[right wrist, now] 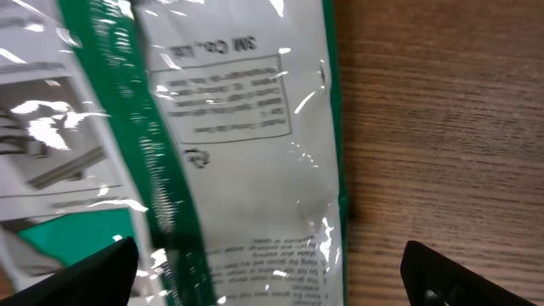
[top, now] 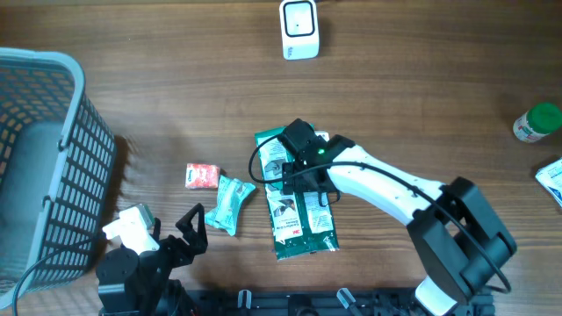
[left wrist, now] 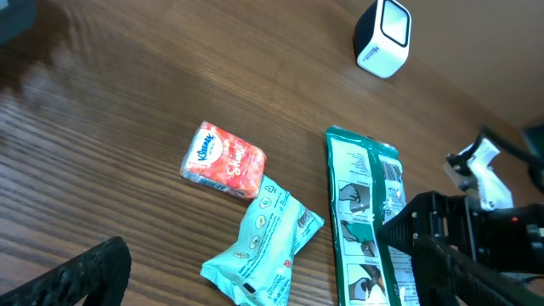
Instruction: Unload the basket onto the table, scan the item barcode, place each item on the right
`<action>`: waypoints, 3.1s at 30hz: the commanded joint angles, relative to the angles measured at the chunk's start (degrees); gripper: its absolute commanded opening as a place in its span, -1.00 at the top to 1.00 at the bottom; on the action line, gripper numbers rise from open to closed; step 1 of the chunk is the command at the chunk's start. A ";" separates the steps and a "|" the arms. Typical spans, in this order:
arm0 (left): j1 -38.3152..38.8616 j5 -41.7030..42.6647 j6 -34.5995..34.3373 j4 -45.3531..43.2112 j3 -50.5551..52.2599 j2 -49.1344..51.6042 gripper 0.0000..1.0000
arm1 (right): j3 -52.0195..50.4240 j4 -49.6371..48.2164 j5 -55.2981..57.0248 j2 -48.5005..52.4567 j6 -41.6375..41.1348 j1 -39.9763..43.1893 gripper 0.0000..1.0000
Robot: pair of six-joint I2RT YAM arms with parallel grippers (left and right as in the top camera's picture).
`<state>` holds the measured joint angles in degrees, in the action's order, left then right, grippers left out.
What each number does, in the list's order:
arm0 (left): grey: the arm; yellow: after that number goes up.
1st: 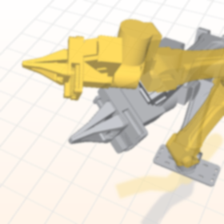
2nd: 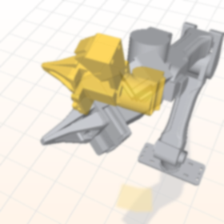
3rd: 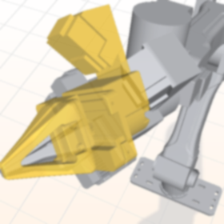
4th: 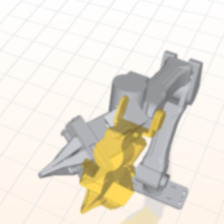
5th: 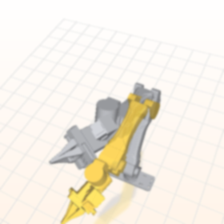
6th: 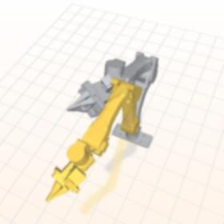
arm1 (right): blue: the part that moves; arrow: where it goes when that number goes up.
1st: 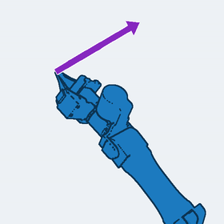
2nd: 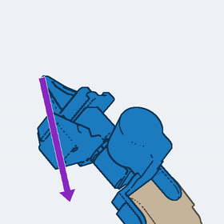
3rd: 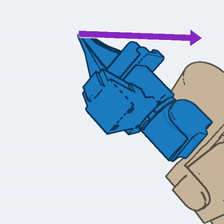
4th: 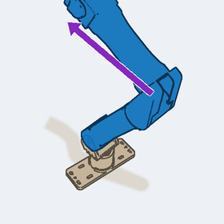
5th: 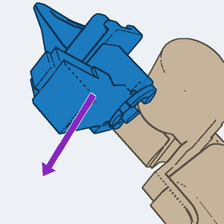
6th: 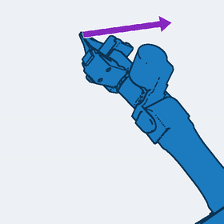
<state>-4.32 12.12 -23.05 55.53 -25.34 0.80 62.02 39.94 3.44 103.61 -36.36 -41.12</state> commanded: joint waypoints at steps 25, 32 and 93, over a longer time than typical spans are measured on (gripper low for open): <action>-0.31 0.92 -0.31 -0.13 0.07 -0.42 -1.00 | 5.05 9.90 -24.41 -28.96 47.01 5.57 0.91; -0.31 0.92 -0.31 -0.13 0.07 -0.42 -1.00 | 5.05 15.65 -24.44 -29.05 63.34 5.57 0.91; -0.31 0.92 -0.31 -0.13 0.07 -0.42 -1.00 | 41.09 -24.79 64.92 14.99 54.97 17.77 0.91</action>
<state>-4.29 12.12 -23.05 55.57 -25.30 0.80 102.35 22.15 44.38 114.41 2.33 -21.96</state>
